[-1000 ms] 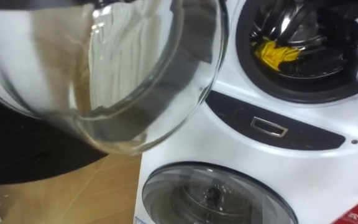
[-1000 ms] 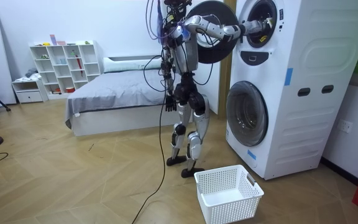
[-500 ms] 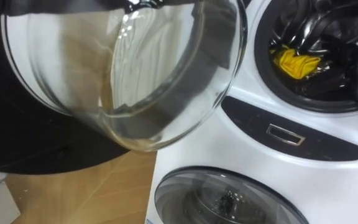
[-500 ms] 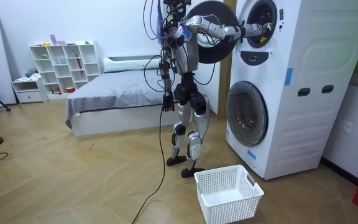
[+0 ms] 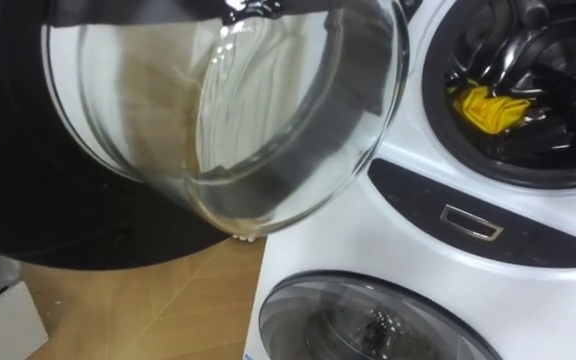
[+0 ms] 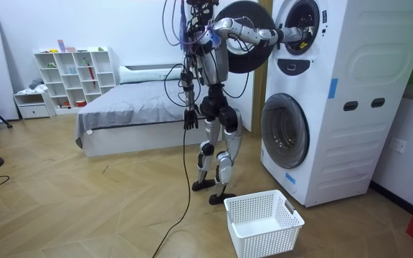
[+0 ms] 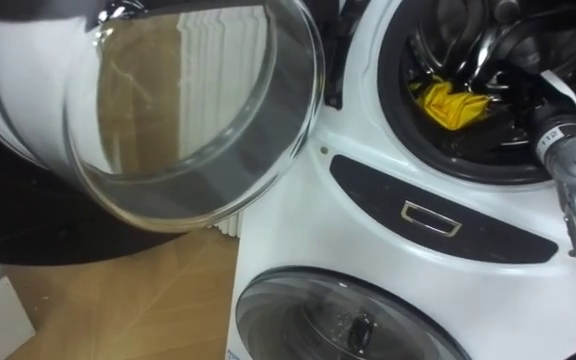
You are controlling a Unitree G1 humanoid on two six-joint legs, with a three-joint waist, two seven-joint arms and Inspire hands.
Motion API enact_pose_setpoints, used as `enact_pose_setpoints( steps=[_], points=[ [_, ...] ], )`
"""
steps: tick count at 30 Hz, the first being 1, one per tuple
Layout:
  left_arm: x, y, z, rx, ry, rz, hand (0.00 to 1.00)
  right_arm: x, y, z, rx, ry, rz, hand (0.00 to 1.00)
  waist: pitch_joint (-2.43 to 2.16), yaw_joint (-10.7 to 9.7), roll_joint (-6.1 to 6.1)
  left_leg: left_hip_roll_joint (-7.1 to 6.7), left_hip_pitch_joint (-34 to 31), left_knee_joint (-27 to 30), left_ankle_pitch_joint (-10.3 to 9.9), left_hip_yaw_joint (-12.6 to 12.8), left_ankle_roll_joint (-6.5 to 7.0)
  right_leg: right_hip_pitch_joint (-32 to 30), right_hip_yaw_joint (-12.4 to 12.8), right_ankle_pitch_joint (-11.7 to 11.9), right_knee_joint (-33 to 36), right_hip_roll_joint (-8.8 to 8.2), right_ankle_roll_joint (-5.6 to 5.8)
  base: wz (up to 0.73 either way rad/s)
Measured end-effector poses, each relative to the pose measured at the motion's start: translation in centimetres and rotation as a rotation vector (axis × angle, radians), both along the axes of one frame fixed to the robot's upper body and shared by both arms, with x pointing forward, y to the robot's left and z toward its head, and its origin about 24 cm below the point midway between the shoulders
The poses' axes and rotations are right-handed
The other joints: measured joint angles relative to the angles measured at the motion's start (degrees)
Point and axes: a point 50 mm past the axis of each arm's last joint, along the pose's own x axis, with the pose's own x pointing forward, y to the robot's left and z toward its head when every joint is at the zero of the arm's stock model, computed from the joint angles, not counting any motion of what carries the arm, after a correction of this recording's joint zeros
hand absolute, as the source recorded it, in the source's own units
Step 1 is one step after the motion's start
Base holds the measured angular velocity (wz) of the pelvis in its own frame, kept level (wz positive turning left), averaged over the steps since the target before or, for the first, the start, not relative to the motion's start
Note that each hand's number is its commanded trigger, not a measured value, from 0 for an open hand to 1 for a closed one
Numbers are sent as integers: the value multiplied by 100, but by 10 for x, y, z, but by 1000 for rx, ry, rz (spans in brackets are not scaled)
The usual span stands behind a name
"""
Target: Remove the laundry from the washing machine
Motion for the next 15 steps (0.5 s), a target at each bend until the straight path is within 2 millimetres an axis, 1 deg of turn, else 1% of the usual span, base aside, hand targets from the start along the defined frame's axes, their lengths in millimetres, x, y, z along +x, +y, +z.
enact_pose_setpoints(
  steps=[4, 7, 9, 10, 11, 12, 13, 15],
  points=[
    [-2, 0, 0, -2, 6, 2, 0, 1, 0, 2, 41, -21, -13, 0, -10, -5, 20, -1, -33, 21, 1, -1, -1, -17, -3, 2, 8, 0, -2, 0],
    [-5, 0, 0, 2, 16, 6, 0, 1, -1, 3, 104, -56, -43, 0, -16, -26, 29, -2, -62, 31, 1, -31, -1, -20, -24, 3, -8, -1, -5, 6],
    [-6, 0, 0, 12, 19, 8, 0, 0, -3, 4, 193, -89, -65, 0, -39, -58, 51, -8, -58, 26, 1, -79, -1, 0, -47, -3, -11, -5, 3, 10],
    [-7, 0, 0, 18, 21, 9, 0, 0, -4, 4, 236, -105, -72, 0, -63, -71, 73, -8, -57, 36, 2, -95, -1, 7, -67, -4, -11, -6, 4, 7],
    [-8, 0, 0, 22, 23, 10, 0, 0, -4, 4, 257, -113, -74, 0, -72, -81, 85, -7, -52, 39, 3, -98, -1, 14, -81, -4, -14, -7, 4, 6],
    [-9, 1, 1, 33, 22, 10, 0, 0, -5, 4, 298, -125, -78, 0, -69, -96, 113, -6, -33, 39, 3, -110, -1, 55, -115, -4, -26, -9, 4, 11],
    [-9, 1, 1, 39, 22, 10, 0, -1, -6, 5, 341, -142, -85, 0, -54, -100, 138, -6, -1, 30, 3, -124, -1, 99, -145, -7, -27, -13, 9, 11],
    [-9, 2, 1, 48, 21, 10, 0, -1, -8, 5, 399, -161, -93, 0, -44, -98, 157, -2, 47, 4, 3, -129, -1, 142, -146, -13, -28, -13, 13, 6]
  ],
)
